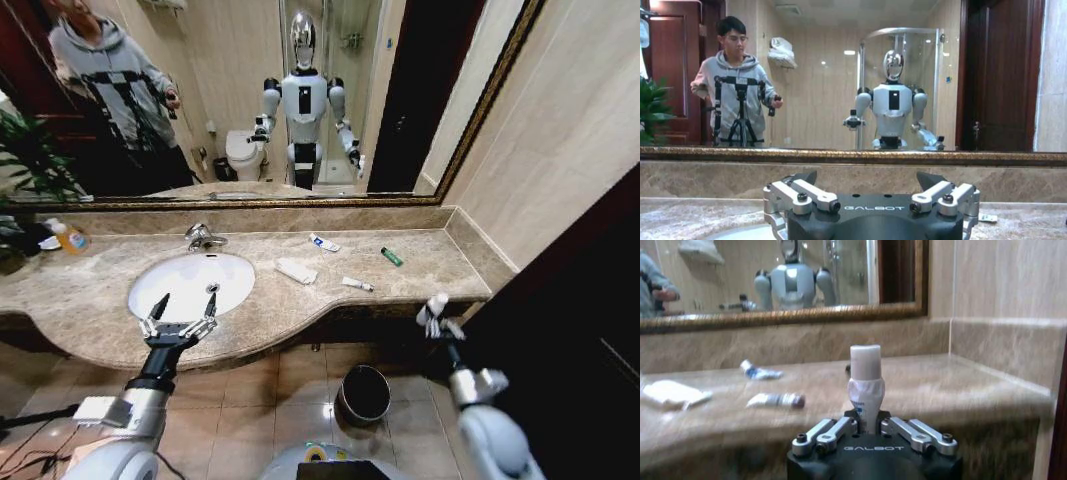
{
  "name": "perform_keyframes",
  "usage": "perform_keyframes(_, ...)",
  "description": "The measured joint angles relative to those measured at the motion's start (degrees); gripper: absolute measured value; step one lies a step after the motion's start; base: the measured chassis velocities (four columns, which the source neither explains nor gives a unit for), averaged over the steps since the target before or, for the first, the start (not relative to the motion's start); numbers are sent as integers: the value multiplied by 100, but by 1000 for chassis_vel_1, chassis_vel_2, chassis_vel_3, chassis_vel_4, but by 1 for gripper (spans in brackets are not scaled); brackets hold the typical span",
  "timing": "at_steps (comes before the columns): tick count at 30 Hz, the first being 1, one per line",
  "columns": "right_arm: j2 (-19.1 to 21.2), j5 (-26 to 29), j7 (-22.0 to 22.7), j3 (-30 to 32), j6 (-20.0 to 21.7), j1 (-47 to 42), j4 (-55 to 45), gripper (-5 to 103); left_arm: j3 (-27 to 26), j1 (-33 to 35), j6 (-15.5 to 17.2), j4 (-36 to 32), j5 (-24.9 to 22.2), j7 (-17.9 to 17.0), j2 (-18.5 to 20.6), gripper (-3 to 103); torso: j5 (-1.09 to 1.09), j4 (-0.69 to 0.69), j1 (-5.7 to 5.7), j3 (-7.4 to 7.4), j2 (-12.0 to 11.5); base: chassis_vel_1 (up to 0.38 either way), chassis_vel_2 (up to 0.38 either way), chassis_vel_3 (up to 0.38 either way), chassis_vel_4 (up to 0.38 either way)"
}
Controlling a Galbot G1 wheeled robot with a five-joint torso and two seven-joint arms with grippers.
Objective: Pick up the trash from the sink and place it in the trash bin.
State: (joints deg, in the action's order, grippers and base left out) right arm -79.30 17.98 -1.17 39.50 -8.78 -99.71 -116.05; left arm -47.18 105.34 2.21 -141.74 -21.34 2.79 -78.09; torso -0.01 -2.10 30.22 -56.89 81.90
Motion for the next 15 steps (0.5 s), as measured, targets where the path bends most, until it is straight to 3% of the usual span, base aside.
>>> perform_keyframes(2, -175, -196, -114, -126, -181, 44, 475, 13, 0, 0, 0, 0, 0, 0, 0, 100, -1, 0, 0, 0, 0, 0, 0, 0, 0)
perform_keyframes(9, -231, -534, -208, -409, -284, 564, 1842, 13, 0, 0, 0, 0, 0, 0, 0, 100, 1, -1, 1, -1, -1, 0, 0, 0, 0)
perform_keyframes(15, -220, -1341, -434, -552, -357, 1240, 3096, 13, 0, 1, 0, 0, 0, 0, 0, 100, 1, -1, 1, -1, -1, 0, 0, 0, 0)
